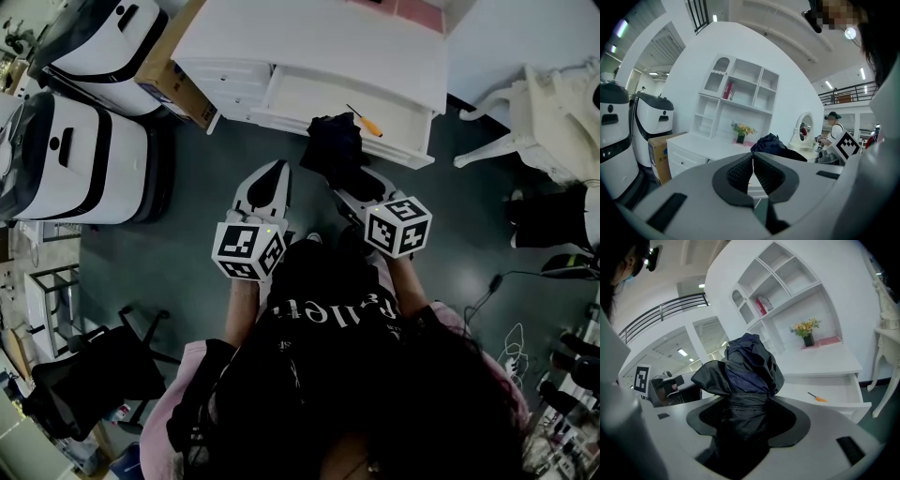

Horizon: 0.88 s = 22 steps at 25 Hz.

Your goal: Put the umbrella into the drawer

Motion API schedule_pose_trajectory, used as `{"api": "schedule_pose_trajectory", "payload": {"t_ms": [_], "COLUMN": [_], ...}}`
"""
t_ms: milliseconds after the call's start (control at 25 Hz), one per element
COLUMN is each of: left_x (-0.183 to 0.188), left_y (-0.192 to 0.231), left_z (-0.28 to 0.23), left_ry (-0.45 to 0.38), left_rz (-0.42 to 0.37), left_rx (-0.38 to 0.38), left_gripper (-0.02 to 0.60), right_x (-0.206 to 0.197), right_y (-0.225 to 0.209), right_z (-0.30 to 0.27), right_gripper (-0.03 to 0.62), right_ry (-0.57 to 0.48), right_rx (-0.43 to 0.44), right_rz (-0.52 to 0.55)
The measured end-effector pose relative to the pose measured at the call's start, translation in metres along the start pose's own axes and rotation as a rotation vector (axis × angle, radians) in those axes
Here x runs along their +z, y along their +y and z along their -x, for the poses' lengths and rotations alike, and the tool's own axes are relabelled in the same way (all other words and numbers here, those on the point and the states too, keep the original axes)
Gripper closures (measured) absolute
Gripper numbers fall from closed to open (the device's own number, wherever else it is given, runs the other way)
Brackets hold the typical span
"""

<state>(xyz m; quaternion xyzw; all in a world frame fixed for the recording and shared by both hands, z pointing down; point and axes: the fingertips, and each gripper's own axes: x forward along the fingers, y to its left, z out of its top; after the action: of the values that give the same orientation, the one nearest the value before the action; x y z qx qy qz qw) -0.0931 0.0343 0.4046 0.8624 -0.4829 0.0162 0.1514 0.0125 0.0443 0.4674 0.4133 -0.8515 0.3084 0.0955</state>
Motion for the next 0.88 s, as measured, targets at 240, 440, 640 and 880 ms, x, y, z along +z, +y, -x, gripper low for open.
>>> {"api": "schedule_pose_trajectory", "payload": {"t_ms": [240, 440, 640, 880], "left_x": [0.001, 0.0, 0.009, 0.025], "left_y": [0.011, 0.027, 0.045, 0.062], "left_z": [-0.011, -0.03, -0.06, -0.107], "left_ry": [-0.004, 0.003, -0.003, -0.014], "left_rz": [0.012, 0.024, 0.027, 0.035], "left_rx": [0.006, 0.049, 0.102, 0.168], "left_gripper": [0.565, 0.565, 0.565, 0.565], "right_x": [0.006, 0.012, 0.029, 0.059], "right_y": [-0.011, -0.03, -0.057, -0.096], "right_z": [-0.015, -0.036, -0.066, -0.102], "right_gripper": [0.304, 0.304, 0.304, 0.304], "right_ry": [0.022, 0.055, 0.1, 0.153], "right_rx": [-0.006, 0.009, 0.041, 0.079], "right_rz": [0.005, 0.011, 0.028, 0.065]}}
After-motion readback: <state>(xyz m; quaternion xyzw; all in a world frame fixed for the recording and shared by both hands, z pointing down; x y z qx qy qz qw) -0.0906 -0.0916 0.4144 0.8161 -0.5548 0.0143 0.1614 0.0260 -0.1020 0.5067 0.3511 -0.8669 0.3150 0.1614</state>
